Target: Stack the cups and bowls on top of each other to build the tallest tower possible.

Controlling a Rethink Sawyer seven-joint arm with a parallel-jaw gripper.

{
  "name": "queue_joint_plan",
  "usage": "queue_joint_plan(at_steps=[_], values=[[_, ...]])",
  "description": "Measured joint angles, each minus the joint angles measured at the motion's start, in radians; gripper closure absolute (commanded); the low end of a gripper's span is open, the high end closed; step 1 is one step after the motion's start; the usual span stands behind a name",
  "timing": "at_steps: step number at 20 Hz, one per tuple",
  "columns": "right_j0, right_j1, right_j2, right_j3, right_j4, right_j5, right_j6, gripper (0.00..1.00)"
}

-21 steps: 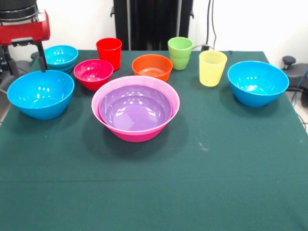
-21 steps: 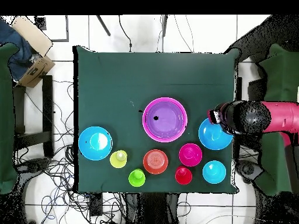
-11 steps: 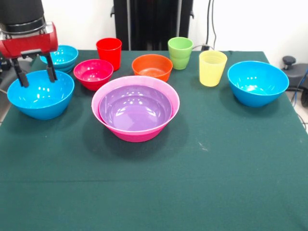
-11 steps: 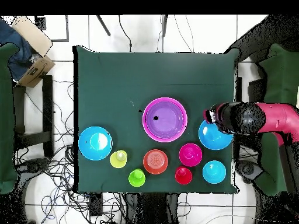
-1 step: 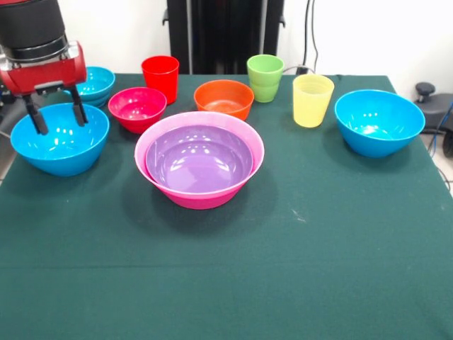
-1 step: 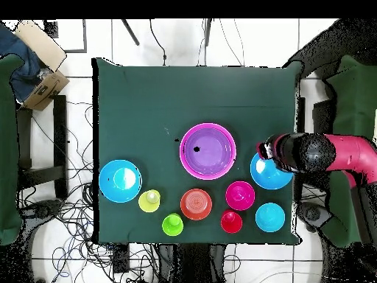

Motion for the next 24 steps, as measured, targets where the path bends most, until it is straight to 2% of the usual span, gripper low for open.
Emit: queue_joint_plan(at_steps=[11, 24], values=[[-0.028, 0.018, 0.000, -0.004, -0.008, 0.000, -0.147, 0.00], [-0.027, 0.016, 0.000, -0.015, -0.015, 0.000, -0.183, 0.00]])
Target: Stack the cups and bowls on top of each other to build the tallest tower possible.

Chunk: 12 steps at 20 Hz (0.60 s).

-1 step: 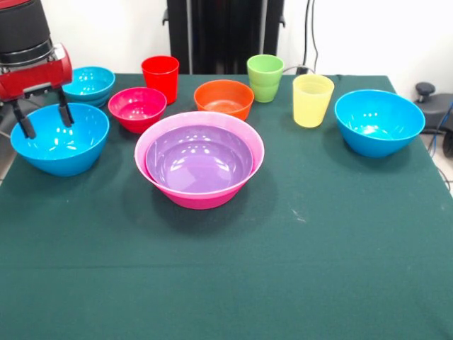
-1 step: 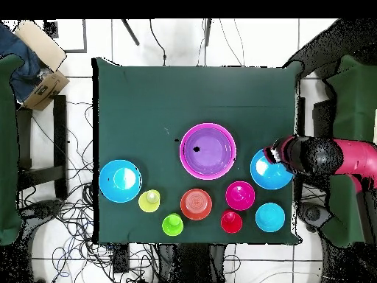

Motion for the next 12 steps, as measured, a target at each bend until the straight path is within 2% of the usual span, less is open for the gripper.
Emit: queue_joint_plan(at_steps=[12], values=[[0.000, -0.001, 0.000, -0.012, -0.002, 0.000, 0.000, 0.00]])
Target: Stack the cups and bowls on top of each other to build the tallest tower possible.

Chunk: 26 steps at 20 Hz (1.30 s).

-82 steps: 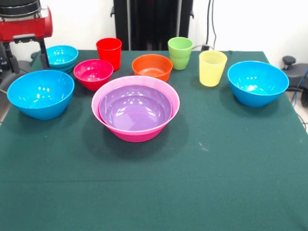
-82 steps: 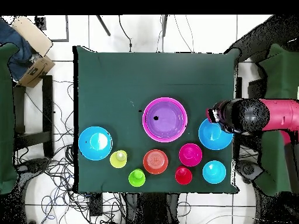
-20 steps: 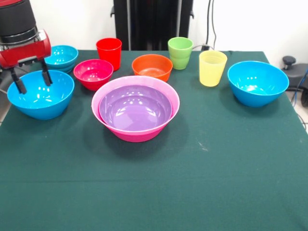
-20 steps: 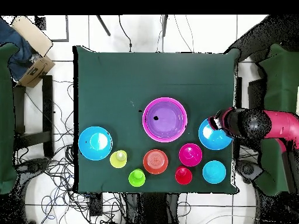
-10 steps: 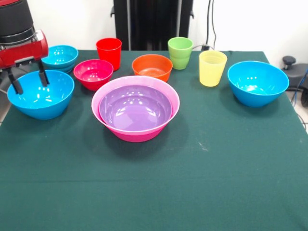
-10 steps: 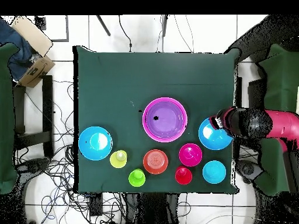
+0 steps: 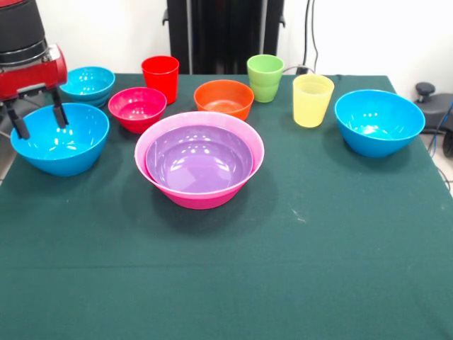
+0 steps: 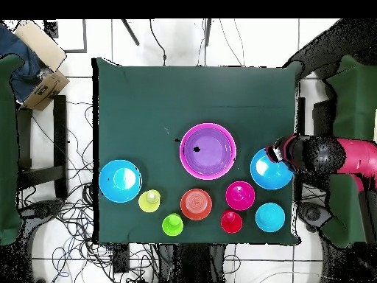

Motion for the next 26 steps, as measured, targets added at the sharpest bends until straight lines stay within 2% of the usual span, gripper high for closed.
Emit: queue_joint_plan(at_steps=[15, 26], values=[[0.000, -0.001, 0.000, -0.015, 0.000, 0.000, -0.004, 0.00], [0.000, 0.000, 0.001, -0.076, 0.002, 0.000, -0.077, 0.00]])
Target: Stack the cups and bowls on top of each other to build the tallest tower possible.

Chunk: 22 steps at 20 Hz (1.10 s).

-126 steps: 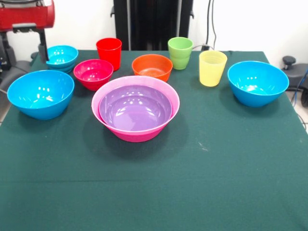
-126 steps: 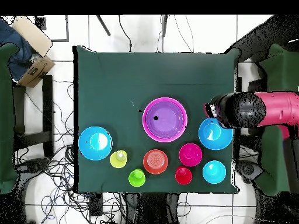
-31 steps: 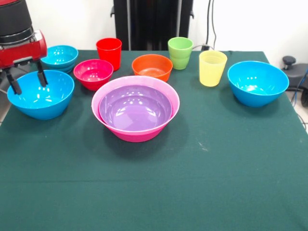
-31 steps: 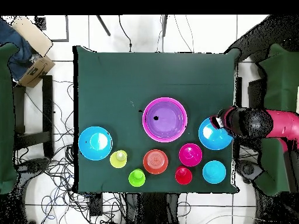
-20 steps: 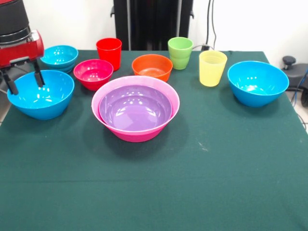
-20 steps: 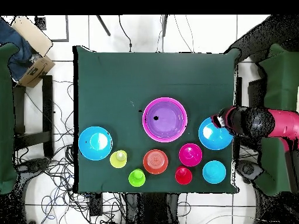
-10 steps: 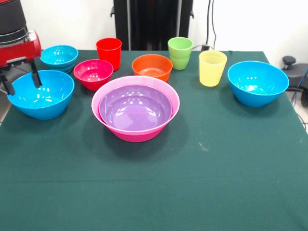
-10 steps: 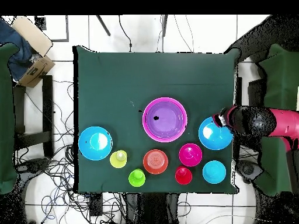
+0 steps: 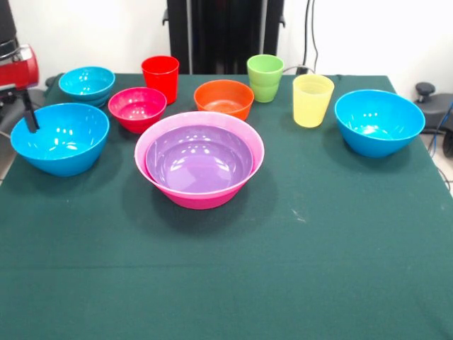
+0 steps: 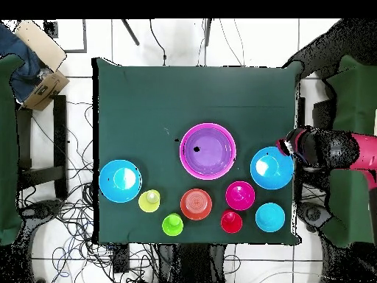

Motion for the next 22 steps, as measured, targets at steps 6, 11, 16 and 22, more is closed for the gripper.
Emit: queue_joint_plan(at_steps=[6, 11, 16, 22], values=[[0.000, 0.000, 0.000, -0.032, 0.000, 0.000, -0.042, 0.00], [0.001, 0.005, -0.001, -0.032, 0.000, 0.000, -0.043, 0.00], [0.006, 0.032, -0.003, -0.032, 0.000, 0.000, -0.043, 0.00], [0.020, 0.072, -0.010, -0.032, 0.000, 0.000, -0.043, 0.00]])
